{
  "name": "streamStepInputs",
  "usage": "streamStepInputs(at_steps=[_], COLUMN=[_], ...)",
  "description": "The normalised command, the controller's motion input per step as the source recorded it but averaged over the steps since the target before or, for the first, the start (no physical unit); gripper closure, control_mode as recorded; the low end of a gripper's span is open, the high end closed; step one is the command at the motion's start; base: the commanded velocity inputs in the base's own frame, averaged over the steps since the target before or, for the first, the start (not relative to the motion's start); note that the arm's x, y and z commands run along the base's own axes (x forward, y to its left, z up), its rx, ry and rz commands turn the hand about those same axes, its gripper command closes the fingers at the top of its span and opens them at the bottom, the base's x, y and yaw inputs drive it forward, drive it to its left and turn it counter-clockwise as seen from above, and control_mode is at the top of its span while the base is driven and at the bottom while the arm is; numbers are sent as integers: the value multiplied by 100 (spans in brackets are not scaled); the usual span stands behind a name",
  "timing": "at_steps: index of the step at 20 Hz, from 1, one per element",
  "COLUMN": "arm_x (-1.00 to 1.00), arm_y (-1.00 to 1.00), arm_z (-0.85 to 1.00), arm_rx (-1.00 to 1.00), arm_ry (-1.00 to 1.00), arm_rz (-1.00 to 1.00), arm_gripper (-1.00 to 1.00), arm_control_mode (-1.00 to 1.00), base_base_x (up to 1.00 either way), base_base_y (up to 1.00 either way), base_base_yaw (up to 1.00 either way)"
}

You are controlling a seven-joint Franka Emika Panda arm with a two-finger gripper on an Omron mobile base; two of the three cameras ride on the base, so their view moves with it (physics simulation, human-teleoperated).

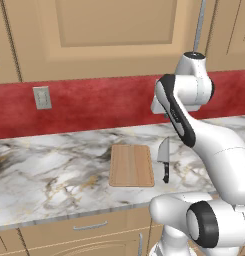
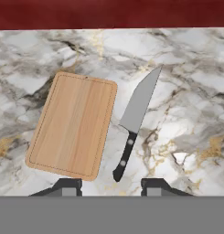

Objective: Move the cutting board and knife to the sink. Then move spray from the cabinet to the counter.

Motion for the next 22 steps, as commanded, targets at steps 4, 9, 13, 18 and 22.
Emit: streamStepInputs(at_steps=[4,9,13,18,22], arm_x=[0,0,0,-1,0], arm_y=[0,0,0,0,0], arm_z=[-1,-16,-31,-41,-41], arm_rx=[0,0,0,0,0], arm_ry=[0,3,11,14,12], arm_rz=[0,0,0,0,0], arm_gripper=[-100,-100,-100,-100,-100], arm_control_mode=[-100,-100,-100,-100,-100], base_base_x=[0,0,0,0,0], base_base_y=[0,0,0,0,0], base_base_yaw=[0,0,0,0,0])
